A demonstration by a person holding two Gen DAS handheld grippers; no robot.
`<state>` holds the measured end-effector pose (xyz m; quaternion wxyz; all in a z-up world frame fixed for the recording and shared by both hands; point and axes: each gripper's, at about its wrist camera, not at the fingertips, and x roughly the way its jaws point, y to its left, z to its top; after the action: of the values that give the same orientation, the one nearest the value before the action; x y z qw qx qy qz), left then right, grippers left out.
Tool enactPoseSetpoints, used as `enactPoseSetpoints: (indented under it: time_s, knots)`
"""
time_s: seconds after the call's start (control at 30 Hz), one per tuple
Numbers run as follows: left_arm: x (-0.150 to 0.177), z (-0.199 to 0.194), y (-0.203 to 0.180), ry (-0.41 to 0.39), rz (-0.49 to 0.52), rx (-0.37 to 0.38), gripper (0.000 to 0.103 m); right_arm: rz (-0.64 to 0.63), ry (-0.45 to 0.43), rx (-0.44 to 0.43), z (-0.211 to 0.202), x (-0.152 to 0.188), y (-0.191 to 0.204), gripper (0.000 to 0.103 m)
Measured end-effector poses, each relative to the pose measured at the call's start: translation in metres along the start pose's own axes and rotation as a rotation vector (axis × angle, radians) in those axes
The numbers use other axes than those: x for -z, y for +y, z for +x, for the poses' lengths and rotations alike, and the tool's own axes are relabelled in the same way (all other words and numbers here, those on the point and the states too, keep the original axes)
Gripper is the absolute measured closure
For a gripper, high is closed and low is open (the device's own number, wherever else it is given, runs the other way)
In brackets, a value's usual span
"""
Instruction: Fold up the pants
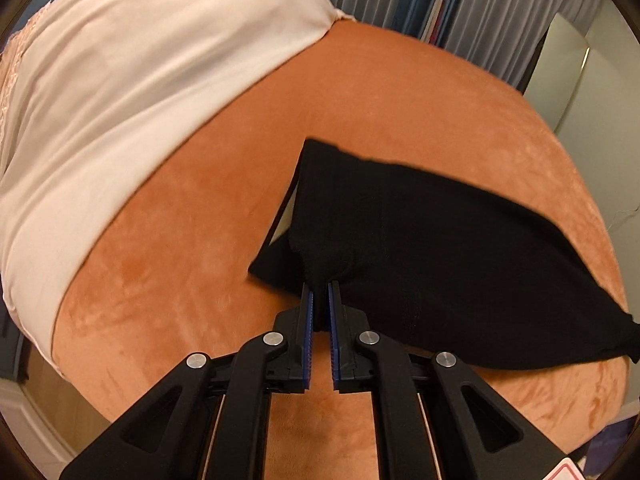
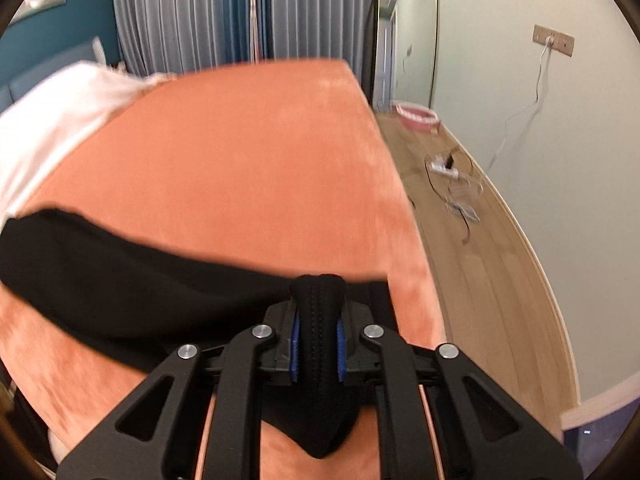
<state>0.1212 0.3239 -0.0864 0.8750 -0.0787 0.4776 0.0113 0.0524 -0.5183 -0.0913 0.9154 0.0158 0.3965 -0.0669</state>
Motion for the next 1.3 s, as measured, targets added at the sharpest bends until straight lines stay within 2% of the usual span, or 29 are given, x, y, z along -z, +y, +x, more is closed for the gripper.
enactPoseSetpoints:
  time_s: [0.1, 0.2, 0.27, 0.33, 0.37, 0.4, 0.43, 0.47, 0.5, 0.57, 0.6, 0.67, 0.73, 0.77, 0.8, 0.83, 0.87, 0.93, 0.97, 1.03, 1.07, 1.1, 1.13, 1.17, 1.2, 1.27, 1.3]
  knots:
    - [0.001, 0.011, 0.003, 0.011, -0.001, -0.018, 0.097, -0.024, 0.048, 0.036, 0.019, 0.004, 0.0, 0.092]
    - [-0.016, 0.012, -0.002, 0.0, 0.014, -0.022, 0.097, -0.042, -0.006, 0.055, 0.013, -0.02, 0.005, 0.091]
    - [-0.032, 0.003, -0.011, -0.027, 0.051, -0.027, 0.096, -0.068, -0.104, 0.069, -0.009, -0.046, 0.01, 0.091]
    - [-0.04, -0.007, -0.019, -0.051, 0.097, -0.038, 0.095, -0.141, -0.254, 0.082, -0.046, -0.07, 0.024, 0.091]
    - [-0.04, -0.012, -0.02, -0.055, 0.106, -0.038, 0.095, -0.174, -0.296, 0.082, -0.056, -0.072, 0.029, 0.091]
    - [-0.039, -0.013, -0.019, -0.052, 0.111, -0.04, 0.094, -0.246, -0.333, 0.123, -0.065, -0.066, 0.038, 0.091]
    - [-0.035, -0.014, -0.017, -0.044, 0.12, -0.052, 0.093, -0.288, -0.326, 0.152, -0.064, -0.058, 0.04, 0.088]
    - [-0.028, -0.012, -0.013, -0.031, 0.126, -0.067, 0.093, -0.314, -0.297, 0.172, -0.059, -0.046, 0.039, 0.08]
    - [-0.019, -0.008, -0.007, -0.008, 0.128, -0.088, 0.093, -0.335, -0.215, 0.208, -0.044, -0.019, 0.032, 0.078]
    - [-0.004, 0.001, 0.007, 0.034, 0.118, -0.14, 0.093, -0.326, -0.098, 0.25, -0.026, 0.018, 0.016, 0.063]
    - [0.006, 0.004, 0.02, 0.06, 0.093, -0.167, 0.093, -0.304, -0.041, 0.303, -0.02, 0.041, 0.003, 0.063]
    - [0.016, 0.001, 0.04, 0.077, 0.026, -0.172, 0.093, -0.189, 0.007, 0.317, -0.03, 0.07, -0.023, 0.063]
    - [0.017, -0.011, 0.054, 0.06, -0.034, -0.182, 0.093, -0.055, -0.02, 0.297, -0.049, 0.074, -0.044, 0.061]
    - [0.016, -0.019, 0.053, 0.044, -0.041, -0.189, 0.093, -0.001, -0.036, 0.275, -0.056, 0.069, -0.051, 0.053]
    - [0.012, -0.026, 0.048, 0.025, -0.032, -0.193, 0.093, 0.101, -0.066, 0.203, -0.066, 0.06, -0.062, 0.046]
    - [0.007, -0.036, 0.035, -0.006, -0.002, -0.194, 0.093, 0.165, -0.079, 0.153, -0.069, 0.052, -0.068, 0.033]
    - [0.003, -0.043, 0.022, -0.035, 0.021, -0.186, 0.093, 0.225, -0.081, 0.075, -0.067, 0.039, -0.073, 0.026]
    - [-0.006, -0.055, -0.011, -0.08, 0.057, -0.127, 0.093, 0.219, -0.06, -0.021, -0.058, 0.025, -0.069, 0.026]
    - [-0.009, -0.059, -0.028, -0.091, 0.07, -0.086, 0.093, 0.146, -0.031, -0.033, -0.049, 0.02, -0.058, 0.025]
    - [-0.01, -0.065, -0.063, -0.103, 0.109, -0.01, 0.093, 0.025, 0.039, 0.063, -0.028, 0.025, -0.044, 0.017]
    - [-0.008, -0.067, -0.079, -0.106, 0.136, 0.017, 0.092, -0.017, 0.075, 0.088, -0.012, 0.027, -0.039, 0.017]
    - [-0.006, -0.066, -0.095, -0.105, 0.169, 0.034, 0.091, -0.018, 0.096, 0.073, -0.002, 0.025, -0.034, 0.017]
    - [-0.003, -0.065, -0.118, -0.106, 0.218, 0.053, 0.086, -0.002, 0.117, 0.019, 0.008, 0.027, -0.034, 0.045]
    - [-0.001, -0.063, -0.13, -0.106, 0.241, 0.062, 0.083, 0.018, 0.153, -0.066, 0.021, 0.023, -0.033, 0.094]
    - [0.001, -0.06, -0.149, -0.103, 0.269, 0.073, 0.079, -0.001, 0.167, -0.092, 0.028, 0.014, -0.026, 0.097]
    - [0.007, -0.056, -0.175, -0.092, 0.296, 0.107, 0.078, -0.193, 0.002, 0.056, 0.004, -0.016, -0.003, 0.098]
    - [0.008, -0.055, -0.182, -0.088, 0.298, 0.118, 0.078, -0.228, -0.086, 0.089, -0.017, -0.028, -0.002, 0.098]
